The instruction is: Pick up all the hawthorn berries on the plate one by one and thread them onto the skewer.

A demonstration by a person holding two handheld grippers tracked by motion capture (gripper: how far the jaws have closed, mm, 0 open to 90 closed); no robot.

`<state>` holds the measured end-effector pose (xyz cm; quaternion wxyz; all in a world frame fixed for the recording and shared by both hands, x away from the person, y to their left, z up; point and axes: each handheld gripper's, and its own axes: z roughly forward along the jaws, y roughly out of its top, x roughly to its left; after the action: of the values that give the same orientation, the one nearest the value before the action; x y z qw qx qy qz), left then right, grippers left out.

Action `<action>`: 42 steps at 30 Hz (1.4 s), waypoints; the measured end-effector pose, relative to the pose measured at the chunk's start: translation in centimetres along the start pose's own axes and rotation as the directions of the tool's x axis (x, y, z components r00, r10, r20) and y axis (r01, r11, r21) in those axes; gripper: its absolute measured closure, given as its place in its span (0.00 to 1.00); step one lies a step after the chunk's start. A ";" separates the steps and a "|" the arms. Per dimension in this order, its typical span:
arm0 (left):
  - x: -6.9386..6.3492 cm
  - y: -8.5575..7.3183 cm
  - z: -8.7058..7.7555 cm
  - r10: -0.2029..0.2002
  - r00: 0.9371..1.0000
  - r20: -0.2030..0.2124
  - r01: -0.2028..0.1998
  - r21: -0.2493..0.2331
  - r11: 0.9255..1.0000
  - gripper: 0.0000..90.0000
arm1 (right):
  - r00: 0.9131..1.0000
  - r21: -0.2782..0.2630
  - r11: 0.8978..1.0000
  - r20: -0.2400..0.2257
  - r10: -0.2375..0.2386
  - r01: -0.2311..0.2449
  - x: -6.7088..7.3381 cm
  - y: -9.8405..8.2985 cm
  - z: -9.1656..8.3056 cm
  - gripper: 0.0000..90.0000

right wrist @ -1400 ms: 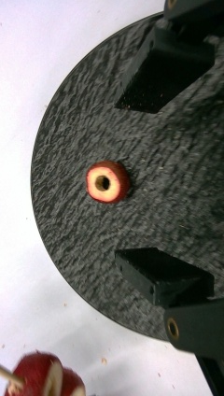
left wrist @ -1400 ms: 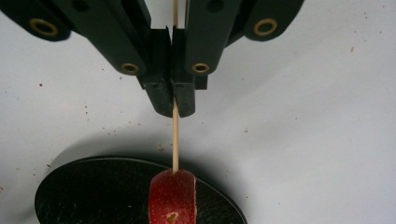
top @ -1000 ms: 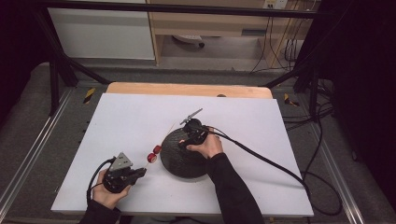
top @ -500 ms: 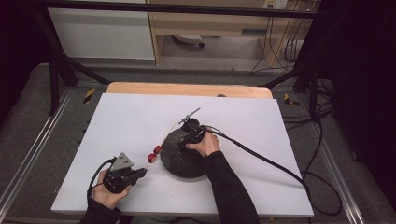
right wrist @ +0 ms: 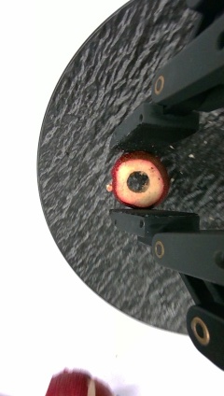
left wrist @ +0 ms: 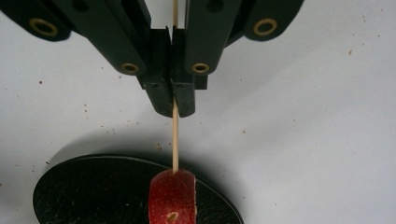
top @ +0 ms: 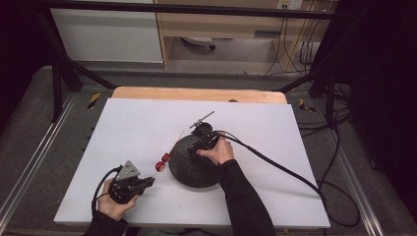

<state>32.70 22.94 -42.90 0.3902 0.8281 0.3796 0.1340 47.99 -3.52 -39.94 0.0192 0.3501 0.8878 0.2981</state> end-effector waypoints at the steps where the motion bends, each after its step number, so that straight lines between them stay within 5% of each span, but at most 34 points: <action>1: 0.0 0.0 0.0 0.001 1.000 0.000 -0.001 0.000 1.000 0.99 | 1.000 0.000 1.000 -0.004 0.005 -0.005 0.1 0.0 -0.2 0.68; 14: -0.4 0.1 -0.2 0.002 1.000 0.001 -0.002 -0.018 1.000 0.99 | 0.998 -0.070 0.996 -0.031 0.048 -0.050 0.3 -1.1 -3.4 0.69; 17: -0.7 0.2 -0.2 0.007 1.000 0.000 -0.007 -0.019 1.000 0.99 | 0.996 -0.125 0.989 -0.051 0.079 -0.084 0.2 -2.0 -4.2 0.69; 22: -1.1 0.3 -0.1 0.012 1.000 0.002 -0.012 -0.020 1.000 0.99 | 0.988 -0.242 0.960 -0.096 0.122 -0.142 -0.3 -3.8 -5.2 0.69; 27: -1.5 0.5 0.0 0.008 1.000 0.005 -0.008 -0.024 1.000 0.99 | 0.979 -0.366 0.910 -0.133 0.155 -0.194 -0.5 -5.7 -5.7 0.69; 38: -2.8 0.7 0.2 0.010 1.000 0.023 -0.010 -0.017 1.000 0.98 | 0.964 -0.623 0.736 -0.189 0.187 -0.265 -0.4 -8.4 -6.1 0.69; 42: -3.3 0.8 0.3 0.009 1.000 0.029 -0.009 -0.011 1.000 0.98 | 0.966 -0.676 0.689 -0.190 0.177 -0.259 -0.4 -8.7 -6.3 0.69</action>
<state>31.06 20.03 -42.29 0.3995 0.8296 0.3694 0.1256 41.44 -12.06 -39.55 0.0649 0.4031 0.6619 0.6286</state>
